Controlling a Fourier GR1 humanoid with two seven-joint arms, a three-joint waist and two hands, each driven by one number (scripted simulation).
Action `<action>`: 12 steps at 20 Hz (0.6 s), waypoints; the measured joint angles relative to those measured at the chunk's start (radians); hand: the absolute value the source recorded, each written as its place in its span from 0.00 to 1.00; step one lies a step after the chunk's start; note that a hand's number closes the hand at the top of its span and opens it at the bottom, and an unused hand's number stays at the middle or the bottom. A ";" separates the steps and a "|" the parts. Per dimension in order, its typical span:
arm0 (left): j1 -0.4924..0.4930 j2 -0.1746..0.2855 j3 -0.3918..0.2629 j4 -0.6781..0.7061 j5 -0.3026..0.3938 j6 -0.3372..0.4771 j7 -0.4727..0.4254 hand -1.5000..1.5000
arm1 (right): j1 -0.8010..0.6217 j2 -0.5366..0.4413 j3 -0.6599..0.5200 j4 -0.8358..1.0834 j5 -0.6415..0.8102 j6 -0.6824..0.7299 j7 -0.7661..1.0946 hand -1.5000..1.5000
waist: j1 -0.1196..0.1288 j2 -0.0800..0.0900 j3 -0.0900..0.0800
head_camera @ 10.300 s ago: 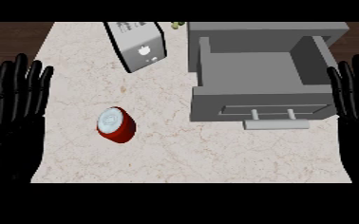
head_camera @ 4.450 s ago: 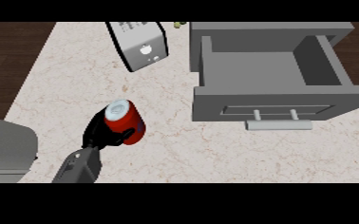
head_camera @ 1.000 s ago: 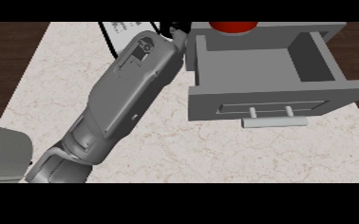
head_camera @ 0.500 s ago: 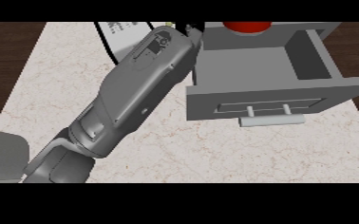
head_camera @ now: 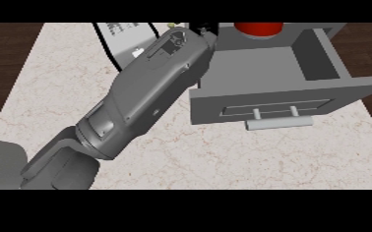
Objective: Pick up the can, place it into the drawer and close the drawer
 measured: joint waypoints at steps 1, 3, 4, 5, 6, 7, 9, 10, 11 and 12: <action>0.005 0.000 -0.018 0.009 0.010 0.003 -0.007 1.00 | -0.013 -0.008 0.000 -0.001 0.000 -0.012 0.010 0.00 | -0.001 0.001 0.000; -0.002 0.000 -0.046 0.026 0.029 0.016 -0.016 1.00 | -0.017 -0.012 0.002 -0.007 0.000 -0.013 0.017 0.00 | -0.005 0.002 0.000; 0.002 0.000 -0.058 0.032 0.039 0.017 -0.026 0.00 | -0.018 -0.005 0.010 -0.013 0.005 -0.015 0.019 0.00 | -0.006 0.002 0.000; -0.005 0.000 -0.069 0.040 0.048 0.022 -0.027 0.00 | -0.025 -0.010 0.009 -0.007 0.004 -0.017 0.021 0.00 | -0.007 0.002 0.000; -0.009 0.000 -0.082 0.046 0.057 0.035 -0.027 0.00 | -0.026 -0.007 0.009 -0.004 0.004 -0.016 0.018 0.00 | -0.009 0.002 0.000; -0.014 0.000 -0.089 0.063 0.063 0.039 -0.031 0.00 | -0.021 -0.002 0.012 -0.011 0.000 -0.012 0.018 0.00 | -0.014 0.004 0.000; -0.008 0.000 -0.110 0.077 0.079 0.049 -0.041 0.00 | -0.017 0.000 0.013 -0.012 0.003 -0.006 0.018 0.00 | -0.017 0.004 0.001; -0.003 0.000 -0.118 0.082 0.087 0.054 -0.049 0.00 | -0.017 -0.005 0.007 -0.008 -0.003 -0.002 0.014 0.00 | -0.019 0.005 0.001; -0.010 0.000 -0.123 0.092 0.094 0.060 -0.049 0.00 | -0.020 -0.004 0.007 -0.002 0.000 -0.002 0.012 0.00 | -0.018 0.005 0.001; -0.005 0.000 -0.131 0.094 0.101 0.063 -0.056 0.00 | -0.029 -0.008 0.005 0.004 0.005 -0.007 0.014 0.00 | -0.015 0.005 0.001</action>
